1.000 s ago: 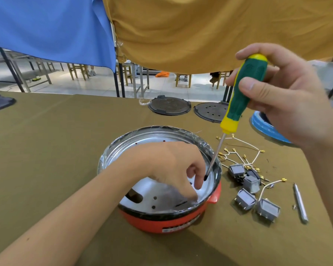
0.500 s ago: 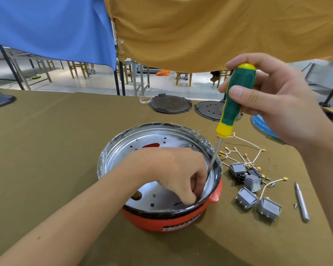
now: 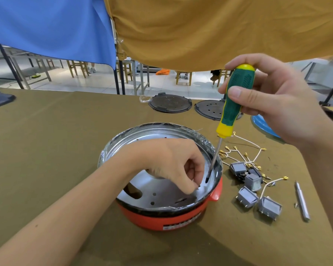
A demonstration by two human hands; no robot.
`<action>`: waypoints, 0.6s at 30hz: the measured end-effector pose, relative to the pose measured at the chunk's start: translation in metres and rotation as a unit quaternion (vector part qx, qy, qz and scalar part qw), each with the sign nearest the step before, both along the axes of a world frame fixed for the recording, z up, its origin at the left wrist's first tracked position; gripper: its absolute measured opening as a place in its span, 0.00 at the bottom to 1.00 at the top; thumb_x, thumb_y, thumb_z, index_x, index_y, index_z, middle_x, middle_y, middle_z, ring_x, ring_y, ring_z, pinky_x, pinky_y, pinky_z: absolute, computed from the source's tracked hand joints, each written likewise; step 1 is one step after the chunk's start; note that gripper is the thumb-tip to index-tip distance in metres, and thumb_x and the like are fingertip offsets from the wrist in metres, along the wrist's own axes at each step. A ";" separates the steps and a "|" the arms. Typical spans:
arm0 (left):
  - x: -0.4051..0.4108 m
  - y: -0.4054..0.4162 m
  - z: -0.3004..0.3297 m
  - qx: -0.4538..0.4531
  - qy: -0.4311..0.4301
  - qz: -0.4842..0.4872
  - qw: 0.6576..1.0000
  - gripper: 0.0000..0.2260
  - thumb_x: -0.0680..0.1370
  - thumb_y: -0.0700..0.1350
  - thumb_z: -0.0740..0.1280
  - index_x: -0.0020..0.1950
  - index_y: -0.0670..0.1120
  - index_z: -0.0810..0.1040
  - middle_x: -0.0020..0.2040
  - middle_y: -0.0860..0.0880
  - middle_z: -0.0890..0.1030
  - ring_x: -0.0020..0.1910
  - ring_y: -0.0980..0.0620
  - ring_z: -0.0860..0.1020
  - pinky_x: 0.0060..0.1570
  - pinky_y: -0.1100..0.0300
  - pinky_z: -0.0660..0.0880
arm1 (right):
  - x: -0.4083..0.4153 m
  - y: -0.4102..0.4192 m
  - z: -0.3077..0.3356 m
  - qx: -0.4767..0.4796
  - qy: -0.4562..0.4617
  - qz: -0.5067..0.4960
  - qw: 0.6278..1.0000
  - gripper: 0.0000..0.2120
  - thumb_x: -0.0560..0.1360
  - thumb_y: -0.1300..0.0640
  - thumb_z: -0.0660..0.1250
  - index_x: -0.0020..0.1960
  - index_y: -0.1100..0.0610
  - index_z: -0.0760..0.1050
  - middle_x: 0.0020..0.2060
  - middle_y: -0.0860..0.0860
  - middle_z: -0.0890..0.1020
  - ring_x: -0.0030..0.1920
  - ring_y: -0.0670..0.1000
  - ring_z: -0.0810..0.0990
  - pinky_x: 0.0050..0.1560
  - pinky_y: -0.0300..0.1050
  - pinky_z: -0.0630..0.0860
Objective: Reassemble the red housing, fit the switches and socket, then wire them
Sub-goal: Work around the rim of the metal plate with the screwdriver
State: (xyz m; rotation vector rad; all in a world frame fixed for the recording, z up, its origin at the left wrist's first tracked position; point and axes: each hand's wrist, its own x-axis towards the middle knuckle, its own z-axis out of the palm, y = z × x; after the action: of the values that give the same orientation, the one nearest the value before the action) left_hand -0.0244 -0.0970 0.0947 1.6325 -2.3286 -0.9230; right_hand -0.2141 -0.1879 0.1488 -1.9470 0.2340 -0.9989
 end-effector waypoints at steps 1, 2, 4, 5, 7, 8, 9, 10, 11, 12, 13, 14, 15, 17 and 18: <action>0.001 0.000 0.000 0.004 -0.004 0.000 1.000 0.04 0.68 0.42 0.72 0.39 0.51 0.81 0.36 0.50 0.82 0.37 0.45 0.80 0.41 0.42 0.80 | 0.000 0.000 0.000 -0.002 0.008 0.000 1.000 0.20 0.69 0.48 0.75 0.59 0.50 0.76 0.50 0.69 0.78 0.40 0.48 0.77 0.33 0.34 0.71; 0.003 0.000 0.000 0.007 -0.007 0.001 1.000 0.04 0.68 0.42 0.71 0.40 0.50 0.81 0.37 0.48 0.83 0.38 0.41 0.80 0.41 0.40 0.80 | 0.000 0.000 -0.001 -0.001 0.015 0.001 1.000 0.19 0.70 0.49 0.75 0.59 0.50 0.76 0.50 0.70 0.77 0.40 0.48 0.77 0.34 0.33 0.71; 0.004 0.001 0.002 0.009 -0.003 0.001 1.000 0.04 0.68 0.42 0.71 0.41 0.49 0.82 0.38 0.46 0.83 0.40 0.37 0.80 0.40 0.38 0.79 | -0.002 -0.001 -0.001 -0.001 0.026 -0.001 1.000 0.18 0.70 0.52 0.73 0.59 0.50 0.76 0.48 0.68 0.77 0.39 0.47 0.77 0.34 0.32 0.72; 0.004 0.001 0.002 0.011 0.000 0.000 1.000 0.04 0.68 0.42 0.71 0.41 0.49 0.82 0.38 0.46 0.83 0.39 0.37 0.80 0.40 0.38 0.79 | -0.003 -0.001 -0.001 -0.003 0.032 -0.007 0.999 0.18 0.71 0.52 0.72 0.60 0.50 0.76 0.47 0.67 0.77 0.40 0.47 0.77 0.34 0.31 0.72; 0.003 0.002 0.002 0.012 0.004 -0.007 1.000 0.04 0.68 0.42 0.71 0.41 0.49 0.82 0.38 0.46 0.83 0.39 0.37 0.79 0.40 0.39 0.79 | -0.005 -0.002 0.000 -0.010 0.043 -0.018 0.999 0.19 0.71 0.51 0.71 0.61 0.48 0.76 0.49 0.68 0.76 0.42 0.50 0.76 0.35 0.32 0.72; 0.002 0.002 0.002 0.014 0.006 -0.007 1.000 0.04 0.68 0.42 0.71 0.41 0.49 0.82 0.38 0.46 0.83 0.37 0.38 0.79 0.39 0.40 0.79 | -0.006 -0.003 0.000 -0.011 0.047 -0.021 0.999 0.19 0.70 0.50 0.71 0.61 0.48 0.76 0.50 0.70 0.75 0.43 0.50 0.75 0.35 0.32 0.72; 0.001 0.002 0.002 0.018 0.009 -0.005 1.000 0.04 0.69 0.41 0.71 0.41 0.48 0.81 0.37 0.47 0.83 0.36 0.39 0.78 0.39 0.40 0.79 | -0.007 -0.003 0.001 -0.012 0.049 -0.025 0.998 0.20 0.70 0.49 0.71 0.61 0.47 0.76 0.51 0.70 0.74 0.44 0.50 0.75 0.36 0.32 0.72; 0.000 0.002 0.002 0.022 0.011 -0.002 1.000 0.04 0.69 0.40 0.71 0.40 0.49 0.81 0.35 0.49 0.82 0.34 0.42 0.78 0.39 0.40 0.79 | -0.008 -0.004 0.001 -0.013 0.050 -0.029 0.998 0.19 0.71 0.49 0.71 0.61 0.47 0.76 0.51 0.71 0.74 0.44 0.50 0.75 0.36 0.32 0.72; 0.000 0.002 0.001 0.024 0.012 0.000 1.000 0.04 0.69 0.40 0.71 0.40 0.49 0.81 0.34 0.50 0.82 0.34 0.45 0.77 0.40 0.41 0.79 | -0.009 -0.005 0.001 -0.016 0.052 -0.033 0.998 0.19 0.71 0.50 0.70 0.62 0.47 0.76 0.50 0.71 0.74 0.43 0.49 0.75 0.36 0.31 0.72; 0.000 0.001 0.001 0.023 0.010 0.003 1.000 0.04 0.70 0.40 0.71 0.40 0.49 0.81 0.34 0.51 0.81 0.34 0.47 0.77 0.40 0.41 0.79 | -0.009 -0.005 0.001 -0.019 0.052 -0.036 0.998 0.19 0.71 0.51 0.70 0.62 0.47 0.76 0.50 0.71 0.74 0.43 0.49 0.75 0.36 0.31 0.72; 0.000 0.001 0.001 0.022 0.009 0.004 1.000 0.05 0.70 0.40 0.71 0.40 0.50 0.81 0.34 0.52 0.81 0.34 0.47 0.77 0.40 0.41 0.79 | -0.009 -0.006 0.000 -0.021 0.051 -0.036 0.998 0.19 0.72 0.51 0.69 0.62 0.47 0.76 0.51 0.71 0.74 0.43 0.49 0.75 0.36 0.31 0.71; 0.000 0.001 0.002 0.021 0.008 0.005 1.000 0.05 0.70 0.40 0.71 0.40 0.50 0.81 0.34 0.52 0.81 0.34 0.46 0.78 0.41 0.41 0.79 | -0.009 -0.006 0.000 -0.021 0.048 -0.034 0.998 0.19 0.72 0.50 0.69 0.63 0.47 0.76 0.51 0.71 0.74 0.43 0.49 0.75 0.36 0.31 0.71; 0.000 0.000 0.002 0.020 0.006 0.004 1.000 0.05 0.70 0.40 0.71 0.40 0.50 0.81 0.34 0.52 0.81 0.35 0.45 0.78 0.41 0.41 0.79 | -0.008 -0.006 -0.001 -0.018 0.044 -0.031 0.998 0.20 0.71 0.50 0.70 0.63 0.47 0.76 0.51 0.71 0.74 0.43 0.49 0.75 0.37 0.31 0.71; -0.001 0.000 0.001 0.017 -0.009 0.003 1.000 0.04 0.70 0.41 0.71 0.40 0.51 0.81 0.34 0.54 0.82 0.36 0.47 0.80 0.42 0.42 0.80 | -0.007 -0.005 -0.002 -0.013 0.035 -0.019 0.999 0.20 0.71 0.49 0.71 0.62 0.48 0.75 0.51 0.71 0.73 0.44 0.50 0.75 0.36 0.31 0.71; -0.001 0.000 0.001 0.017 -0.018 0.005 1.000 0.04 0.70 0.42 0.71 0.40 0.51 0.81 0.35 0.54 0.82 0.36 0.48 0.80 0.43 0.44 0.80 | -0.005 -0.004 -0.002 -0.012 0.033 -0.013 0.999 0.21 0.70 0.49 0.72 0.62 0.48 0.75 0.51 0.72 0.73 0.44 0.50 0.75 0.36 0.31 0.71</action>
State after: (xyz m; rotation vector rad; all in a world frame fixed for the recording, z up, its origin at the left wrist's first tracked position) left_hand -0.0249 -0.0973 0.0956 1.6857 -2.3397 -0.9440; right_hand -0.2193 -0.1923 0.1467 -2.0054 0.2873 -0.9600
